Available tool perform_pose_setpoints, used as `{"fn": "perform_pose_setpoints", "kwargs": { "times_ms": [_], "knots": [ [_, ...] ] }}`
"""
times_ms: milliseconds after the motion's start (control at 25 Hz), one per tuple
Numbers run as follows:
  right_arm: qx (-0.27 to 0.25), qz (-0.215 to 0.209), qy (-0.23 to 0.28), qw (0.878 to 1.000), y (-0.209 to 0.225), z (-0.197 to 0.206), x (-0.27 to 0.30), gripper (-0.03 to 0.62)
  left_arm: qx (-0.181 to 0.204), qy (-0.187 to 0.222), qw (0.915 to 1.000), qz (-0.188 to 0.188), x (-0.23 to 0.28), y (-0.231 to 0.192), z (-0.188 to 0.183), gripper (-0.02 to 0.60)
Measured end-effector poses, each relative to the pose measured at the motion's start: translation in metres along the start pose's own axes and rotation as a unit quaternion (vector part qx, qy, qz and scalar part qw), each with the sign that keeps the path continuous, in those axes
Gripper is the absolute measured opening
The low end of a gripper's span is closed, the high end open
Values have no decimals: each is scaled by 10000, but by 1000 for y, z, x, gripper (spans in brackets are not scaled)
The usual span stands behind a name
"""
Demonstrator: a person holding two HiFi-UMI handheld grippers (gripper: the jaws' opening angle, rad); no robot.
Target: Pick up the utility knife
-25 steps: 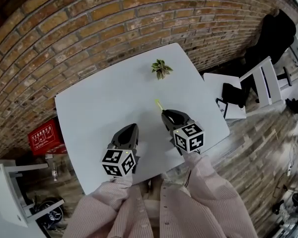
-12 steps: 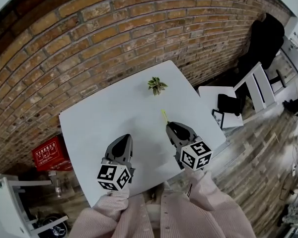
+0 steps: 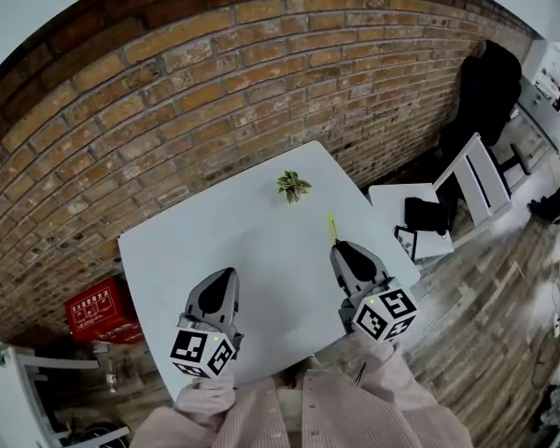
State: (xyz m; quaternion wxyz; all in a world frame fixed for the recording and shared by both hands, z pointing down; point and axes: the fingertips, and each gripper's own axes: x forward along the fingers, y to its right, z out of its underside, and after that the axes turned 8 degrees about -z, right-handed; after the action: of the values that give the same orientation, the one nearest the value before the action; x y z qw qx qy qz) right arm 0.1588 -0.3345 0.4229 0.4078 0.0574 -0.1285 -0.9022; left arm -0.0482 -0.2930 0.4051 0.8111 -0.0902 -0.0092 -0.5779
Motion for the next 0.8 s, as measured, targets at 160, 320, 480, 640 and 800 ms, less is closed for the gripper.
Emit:
{"fn": "perform_pose_setpoints", "kwargs": {
  "times_ms": [160, 320, 480, 640, 800],
  "knots": [
    [-82, 123, 328, 9994, -2, -24, -14, 69, 170, 195, 9997, 22, -9, -1, -20, -8],
    [-171, 226, 566, 9980, -5, -44, -25, 69, 227, 376, 9990, -19, -17, -5, -35, -8],
    [-231, 310, 765, 9963, -5, -59, -36, 67, 256, 514, 9983, -83, -22, -7, -48, -8],
    [-303, 332, 891, 9950, -7, -71, -43, 69, 390, 622, 9972, -149, -28, -10, -58, -8],
    [-393, 337, 950, 9941, -11, -79, -50, 67, 549, 714, 9957, -236, -35, -13, -70, -8]
  ]
}}
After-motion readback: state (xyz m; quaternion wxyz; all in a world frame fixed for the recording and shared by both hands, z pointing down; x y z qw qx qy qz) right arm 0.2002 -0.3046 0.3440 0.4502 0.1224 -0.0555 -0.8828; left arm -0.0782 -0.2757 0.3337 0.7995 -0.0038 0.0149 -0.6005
